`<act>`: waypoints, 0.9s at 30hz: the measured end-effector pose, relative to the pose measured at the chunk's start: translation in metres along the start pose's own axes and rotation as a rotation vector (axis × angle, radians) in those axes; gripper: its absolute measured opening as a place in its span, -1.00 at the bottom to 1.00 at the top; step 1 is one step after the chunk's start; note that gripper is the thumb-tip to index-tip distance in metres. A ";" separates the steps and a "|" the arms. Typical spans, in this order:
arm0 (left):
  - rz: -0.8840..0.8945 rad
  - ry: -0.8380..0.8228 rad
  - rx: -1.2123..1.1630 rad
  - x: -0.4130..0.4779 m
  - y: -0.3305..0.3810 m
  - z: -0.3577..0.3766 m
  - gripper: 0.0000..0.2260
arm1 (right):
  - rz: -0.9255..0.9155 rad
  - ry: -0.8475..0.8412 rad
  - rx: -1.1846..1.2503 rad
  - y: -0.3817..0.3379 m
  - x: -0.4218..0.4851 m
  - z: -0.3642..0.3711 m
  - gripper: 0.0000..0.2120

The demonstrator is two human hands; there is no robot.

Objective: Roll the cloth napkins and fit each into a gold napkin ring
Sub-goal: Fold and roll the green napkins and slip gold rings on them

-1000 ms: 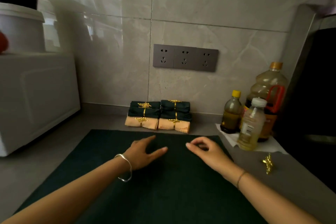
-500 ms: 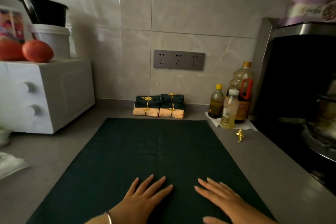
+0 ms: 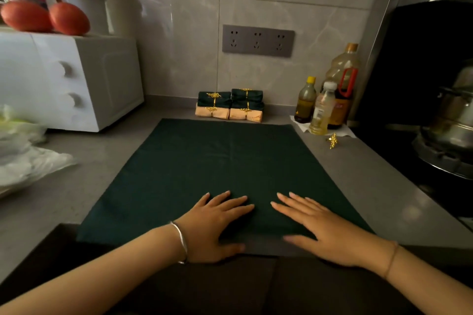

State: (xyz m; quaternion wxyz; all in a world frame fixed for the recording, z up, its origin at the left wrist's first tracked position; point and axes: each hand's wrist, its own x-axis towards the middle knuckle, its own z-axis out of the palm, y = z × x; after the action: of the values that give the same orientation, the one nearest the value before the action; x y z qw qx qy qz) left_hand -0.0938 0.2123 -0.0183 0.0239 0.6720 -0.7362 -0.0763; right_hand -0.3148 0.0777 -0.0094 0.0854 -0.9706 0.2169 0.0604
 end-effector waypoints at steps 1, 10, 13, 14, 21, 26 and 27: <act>0.002 0.026 -0.060 -0.001 -0.002 -0.003 -0.42 | 0.001 0.018 0.033 0.002 0.000 -0.003 -0.44; -0.159 -0.137 -0.201 -0.026 -0.059 -0.062 -0.72 | 0.114 -0.032 0.178 0.021 -0.008 -0.057 -0.68; -0.237 -0.158 -0.225 -0.030 -0.068 -0.092 -0.83 | 0.115 -0.077 0.287 0.034 -0.015 -0.080 -0.35; -0.258 -0.192 -0.237 -0.030 -0.069 -0.102 -0.84 | 0.135 -0.095 0.303 0.038 -0.018 -0.088 -0.33; -0.346 -0.486 -0.572 -0.023 -0.079 -0.150 -0.79 | 0.179 -0.414 0.551 0.057 -0.028 -0.141 -0.84; -0.298 -0.314 -0.400 0.020 -0.097 -0.150 -0.87 | 0.281 -0.264 0.464 0.075 0.009 -0.143 -0.73; -0.286 -0.266 -0.338 0.031 -0.104 -0.146 -0.90 | 0.293 -0.234 0.390 0.080 0.022 -0.139 -0.68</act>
State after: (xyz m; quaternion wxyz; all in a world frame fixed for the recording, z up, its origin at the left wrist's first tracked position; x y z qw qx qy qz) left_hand 0.0253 0.1609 0.1088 0.0280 0.7399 -0.6071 -0.2885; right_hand -0.3184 -0.0295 0.1116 0.2857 -0.8804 0.3514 0.1410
